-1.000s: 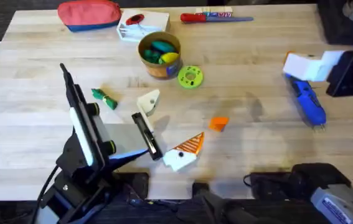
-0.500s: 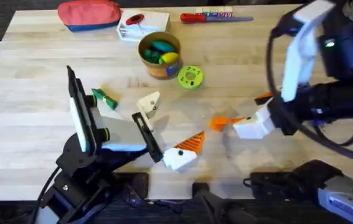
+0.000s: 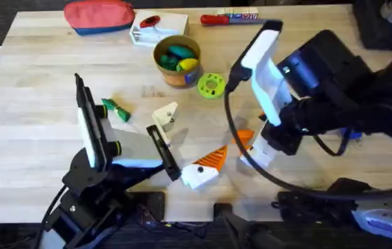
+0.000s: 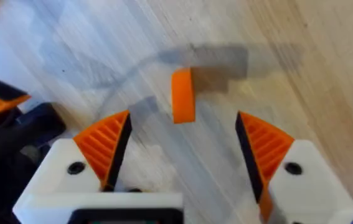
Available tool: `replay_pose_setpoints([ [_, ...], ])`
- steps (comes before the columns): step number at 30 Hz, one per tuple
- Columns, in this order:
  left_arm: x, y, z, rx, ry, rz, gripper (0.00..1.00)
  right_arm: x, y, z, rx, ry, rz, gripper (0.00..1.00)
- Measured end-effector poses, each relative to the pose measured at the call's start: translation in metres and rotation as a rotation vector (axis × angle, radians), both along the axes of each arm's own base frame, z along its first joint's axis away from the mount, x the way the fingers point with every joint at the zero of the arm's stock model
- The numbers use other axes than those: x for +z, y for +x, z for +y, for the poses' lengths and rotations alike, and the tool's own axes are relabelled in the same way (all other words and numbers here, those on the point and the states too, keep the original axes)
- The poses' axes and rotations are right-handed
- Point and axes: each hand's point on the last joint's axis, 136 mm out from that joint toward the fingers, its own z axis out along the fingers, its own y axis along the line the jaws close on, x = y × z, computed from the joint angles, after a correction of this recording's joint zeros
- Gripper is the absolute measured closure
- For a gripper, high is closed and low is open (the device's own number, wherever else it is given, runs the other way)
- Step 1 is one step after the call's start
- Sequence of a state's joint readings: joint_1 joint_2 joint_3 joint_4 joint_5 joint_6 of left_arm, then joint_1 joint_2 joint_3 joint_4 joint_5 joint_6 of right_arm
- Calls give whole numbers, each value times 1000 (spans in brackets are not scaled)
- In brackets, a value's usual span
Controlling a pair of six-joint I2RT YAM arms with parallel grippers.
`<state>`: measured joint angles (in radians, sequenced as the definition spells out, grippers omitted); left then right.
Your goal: Pick up the gripper from the table and insert it into the empty holder that is missing its gripper. Then pick up a screw, insert it into the mounting hole, and use the screwdriver to tighten it. Finally, clean up the table by picking up the vegetable and placing it into the bucket.
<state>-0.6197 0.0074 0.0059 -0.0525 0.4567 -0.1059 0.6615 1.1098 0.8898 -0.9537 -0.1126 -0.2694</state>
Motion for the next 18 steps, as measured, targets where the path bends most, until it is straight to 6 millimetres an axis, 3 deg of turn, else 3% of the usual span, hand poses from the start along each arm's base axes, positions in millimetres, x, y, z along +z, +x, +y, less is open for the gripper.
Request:
replay_pose_setpoints([
  [6,0,0,0,0,0,0,13,-16,3,3,43,-69,13,99],
  [18,0,0,0,0,0,0,14,-28,11,6,45,-102,23,550],
])
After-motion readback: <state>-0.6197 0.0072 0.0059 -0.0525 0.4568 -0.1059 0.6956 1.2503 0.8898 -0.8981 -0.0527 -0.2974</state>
